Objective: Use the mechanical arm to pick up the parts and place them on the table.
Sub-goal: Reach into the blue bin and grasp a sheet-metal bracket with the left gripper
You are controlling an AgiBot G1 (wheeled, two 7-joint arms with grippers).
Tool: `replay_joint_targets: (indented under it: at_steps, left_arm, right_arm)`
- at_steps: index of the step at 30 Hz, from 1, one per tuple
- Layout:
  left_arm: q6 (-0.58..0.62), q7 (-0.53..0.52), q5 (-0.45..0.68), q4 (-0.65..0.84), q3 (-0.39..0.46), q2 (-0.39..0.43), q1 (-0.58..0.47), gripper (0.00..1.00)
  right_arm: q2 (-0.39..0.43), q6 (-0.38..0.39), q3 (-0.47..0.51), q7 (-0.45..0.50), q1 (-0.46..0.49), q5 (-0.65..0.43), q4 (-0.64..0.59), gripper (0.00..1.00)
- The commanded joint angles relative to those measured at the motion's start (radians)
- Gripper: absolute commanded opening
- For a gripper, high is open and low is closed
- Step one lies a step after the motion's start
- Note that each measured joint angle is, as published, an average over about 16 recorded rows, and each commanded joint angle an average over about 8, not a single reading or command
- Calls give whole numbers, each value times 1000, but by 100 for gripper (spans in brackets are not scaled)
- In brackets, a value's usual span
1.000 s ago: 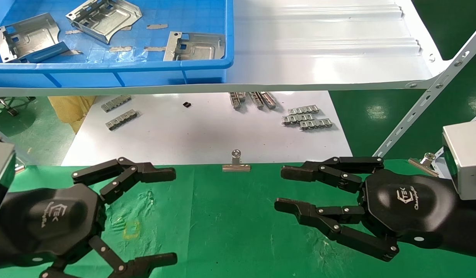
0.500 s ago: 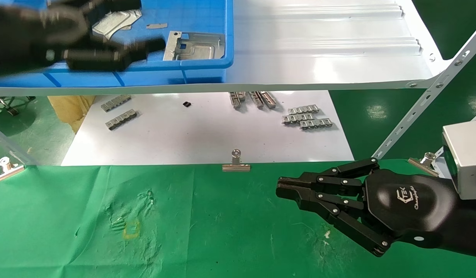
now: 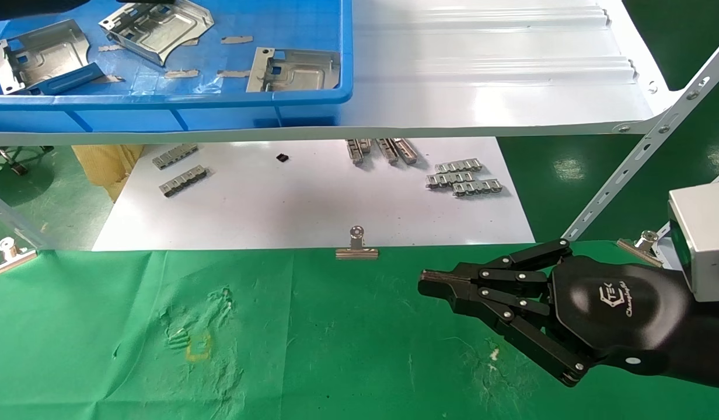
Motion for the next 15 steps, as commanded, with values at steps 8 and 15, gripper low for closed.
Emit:
replay_joint_targets:
  at_steps: [8, 15]
  left_arm:
    - [-219, 20, 62, 161, 30, 73, -48, 43]
    - [-269, 10, 79, 204, 41, 88, -50, 0]
  right_arm:
    - [0, 0, 0, 0, 0, 0, 0, 100]
    - [0, 0, 0, 0, 0, 0, 0, 100]
